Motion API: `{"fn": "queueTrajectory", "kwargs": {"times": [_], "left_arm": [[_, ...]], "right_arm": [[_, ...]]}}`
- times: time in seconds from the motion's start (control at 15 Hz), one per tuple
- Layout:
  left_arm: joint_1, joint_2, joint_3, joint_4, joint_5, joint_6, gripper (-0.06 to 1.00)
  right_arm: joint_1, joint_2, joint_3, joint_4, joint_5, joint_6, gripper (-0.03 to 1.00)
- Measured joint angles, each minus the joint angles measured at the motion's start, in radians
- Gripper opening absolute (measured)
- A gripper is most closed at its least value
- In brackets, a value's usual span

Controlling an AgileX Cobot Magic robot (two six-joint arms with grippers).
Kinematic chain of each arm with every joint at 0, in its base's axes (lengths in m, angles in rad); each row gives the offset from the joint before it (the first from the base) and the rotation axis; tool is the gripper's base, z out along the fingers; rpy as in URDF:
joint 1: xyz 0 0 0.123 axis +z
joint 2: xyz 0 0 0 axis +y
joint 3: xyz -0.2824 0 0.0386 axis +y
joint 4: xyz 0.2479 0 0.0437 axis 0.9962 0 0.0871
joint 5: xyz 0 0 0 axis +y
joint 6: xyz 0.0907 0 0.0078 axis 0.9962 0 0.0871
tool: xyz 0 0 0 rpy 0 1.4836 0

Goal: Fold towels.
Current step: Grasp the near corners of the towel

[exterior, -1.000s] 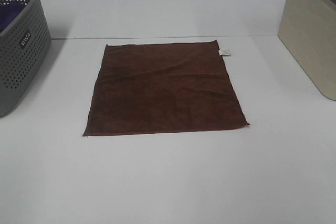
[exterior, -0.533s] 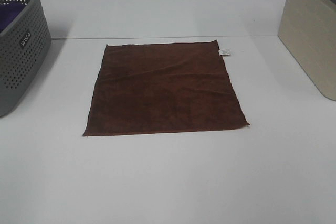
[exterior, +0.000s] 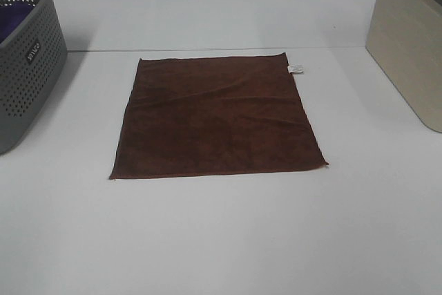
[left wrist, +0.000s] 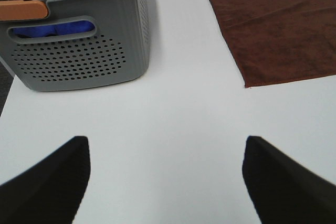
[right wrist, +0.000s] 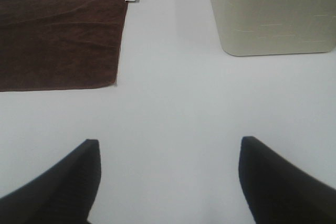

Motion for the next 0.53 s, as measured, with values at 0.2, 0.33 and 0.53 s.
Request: {"fn": "queueTrajectory", "kwargs": {"times": [0.2,0.33,0.53], "left_arm": [[0.0,0.0,-0.012,0.0,-0.044,0.0,0.76],[0.0,0.027,-0.014,-0.018,-0.255,-0.001,0.76],[0.0,0.164,0.022,-0.064,-0.481,-0.001,0.76]], "right_arm": [[0.0,0.007,-0.004,-0.004,-0.01,0.0,0.7],[0.0,0.111,-0.019,-0.007,-0.143,0.0,0.7],[0.0,0.325,-0.02,-0.024,-0.345,0.0,0.69]]}}
